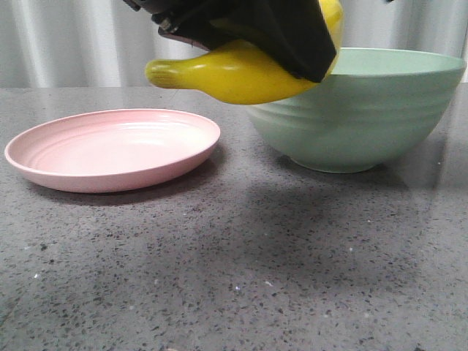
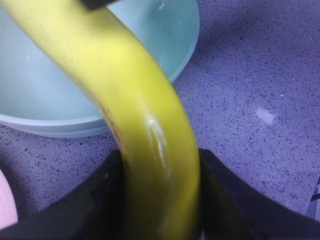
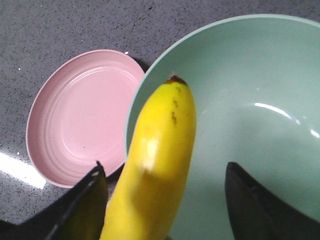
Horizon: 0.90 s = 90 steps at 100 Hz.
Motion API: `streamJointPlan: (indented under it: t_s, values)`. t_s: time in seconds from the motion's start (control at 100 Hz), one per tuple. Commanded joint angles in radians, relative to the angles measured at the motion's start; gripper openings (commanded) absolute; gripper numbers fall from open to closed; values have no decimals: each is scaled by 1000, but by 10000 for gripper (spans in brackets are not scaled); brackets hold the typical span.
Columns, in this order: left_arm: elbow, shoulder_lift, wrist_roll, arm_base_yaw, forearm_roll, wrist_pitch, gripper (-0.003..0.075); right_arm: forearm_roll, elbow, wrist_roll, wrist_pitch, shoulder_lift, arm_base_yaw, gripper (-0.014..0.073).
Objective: Transfer banana from pink plate to green bowl
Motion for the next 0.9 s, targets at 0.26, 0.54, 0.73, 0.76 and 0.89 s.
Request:
streamJointPlan:
  t_s: [0.26,0.54,0.73,0.76,0.89]
  values:
    - [-41,-33,1,-7,-21,-77,146,104,-39,-2,-135,84,0,421]
    - [-41,-33,1,-7,-21,-81,146,111,-39,-2,-145,86,0,398]
    - [-41,-33,1,-7,-21,-81,154,111,-39,-2,-145,86,0,225]
    - [-41,-33,1,-7,-21,-81,163,111,-39,-2,-145,86,0,201]
    - [-41,-33,1,-7,-21,-85,278,112,-39,-2,-145,86,0,125]
